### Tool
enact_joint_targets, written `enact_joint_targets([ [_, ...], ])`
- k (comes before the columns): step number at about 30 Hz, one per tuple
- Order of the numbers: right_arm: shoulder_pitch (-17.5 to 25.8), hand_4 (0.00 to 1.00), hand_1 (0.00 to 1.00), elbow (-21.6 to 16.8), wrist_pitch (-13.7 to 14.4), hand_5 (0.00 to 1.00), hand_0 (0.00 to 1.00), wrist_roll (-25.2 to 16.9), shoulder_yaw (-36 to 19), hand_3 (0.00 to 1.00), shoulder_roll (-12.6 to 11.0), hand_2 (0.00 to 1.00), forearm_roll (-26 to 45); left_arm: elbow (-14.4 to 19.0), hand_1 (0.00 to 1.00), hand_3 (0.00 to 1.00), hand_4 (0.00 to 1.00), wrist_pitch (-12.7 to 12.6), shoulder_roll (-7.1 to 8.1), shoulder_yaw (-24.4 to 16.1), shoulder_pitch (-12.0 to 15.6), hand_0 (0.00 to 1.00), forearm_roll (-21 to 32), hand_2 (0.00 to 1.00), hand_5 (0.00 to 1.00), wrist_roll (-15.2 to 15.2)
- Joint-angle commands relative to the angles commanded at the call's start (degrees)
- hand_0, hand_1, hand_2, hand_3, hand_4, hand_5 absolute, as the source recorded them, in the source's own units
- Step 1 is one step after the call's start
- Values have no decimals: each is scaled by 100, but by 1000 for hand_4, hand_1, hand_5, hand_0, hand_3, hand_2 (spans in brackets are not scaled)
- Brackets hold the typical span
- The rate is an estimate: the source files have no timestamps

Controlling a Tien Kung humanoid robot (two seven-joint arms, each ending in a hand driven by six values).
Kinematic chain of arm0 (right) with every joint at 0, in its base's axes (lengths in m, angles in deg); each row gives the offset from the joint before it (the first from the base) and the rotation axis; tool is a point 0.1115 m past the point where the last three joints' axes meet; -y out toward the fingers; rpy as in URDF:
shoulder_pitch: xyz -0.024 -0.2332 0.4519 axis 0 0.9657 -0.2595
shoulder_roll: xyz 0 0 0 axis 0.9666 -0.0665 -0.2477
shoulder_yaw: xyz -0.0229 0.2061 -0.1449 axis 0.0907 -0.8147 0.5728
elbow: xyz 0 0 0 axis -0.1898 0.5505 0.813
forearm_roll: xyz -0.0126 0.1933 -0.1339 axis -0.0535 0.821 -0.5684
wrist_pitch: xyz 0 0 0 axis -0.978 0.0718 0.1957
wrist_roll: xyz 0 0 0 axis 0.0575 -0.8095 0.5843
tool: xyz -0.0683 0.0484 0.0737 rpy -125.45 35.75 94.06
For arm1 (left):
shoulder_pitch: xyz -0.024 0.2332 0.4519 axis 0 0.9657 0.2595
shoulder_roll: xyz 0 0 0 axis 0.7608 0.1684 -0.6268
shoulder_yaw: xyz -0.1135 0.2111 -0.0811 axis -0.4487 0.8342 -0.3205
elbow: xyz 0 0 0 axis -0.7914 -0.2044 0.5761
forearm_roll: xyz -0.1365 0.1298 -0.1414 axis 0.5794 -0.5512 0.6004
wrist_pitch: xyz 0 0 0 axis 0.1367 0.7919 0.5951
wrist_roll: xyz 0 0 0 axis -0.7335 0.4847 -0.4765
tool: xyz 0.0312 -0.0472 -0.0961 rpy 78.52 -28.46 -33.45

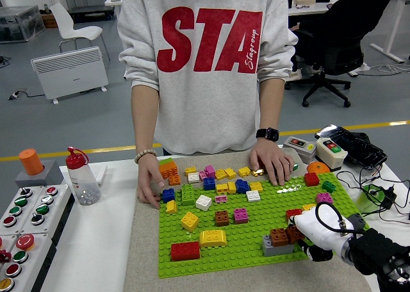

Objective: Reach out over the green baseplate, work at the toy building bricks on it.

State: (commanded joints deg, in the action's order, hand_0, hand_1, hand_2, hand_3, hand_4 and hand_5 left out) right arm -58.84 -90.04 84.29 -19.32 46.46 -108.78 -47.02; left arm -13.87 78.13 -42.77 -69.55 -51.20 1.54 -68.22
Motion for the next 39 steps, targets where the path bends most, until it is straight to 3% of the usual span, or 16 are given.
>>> enact_joint_targets([
  [39, -87, 380, 360, -294, -139, 228, 216, 127, -62, 491, -44, 458, -7, 0, 690, 565, 285, -8, 21, -3, -48, 651, 11, 668, 998, 12],
])
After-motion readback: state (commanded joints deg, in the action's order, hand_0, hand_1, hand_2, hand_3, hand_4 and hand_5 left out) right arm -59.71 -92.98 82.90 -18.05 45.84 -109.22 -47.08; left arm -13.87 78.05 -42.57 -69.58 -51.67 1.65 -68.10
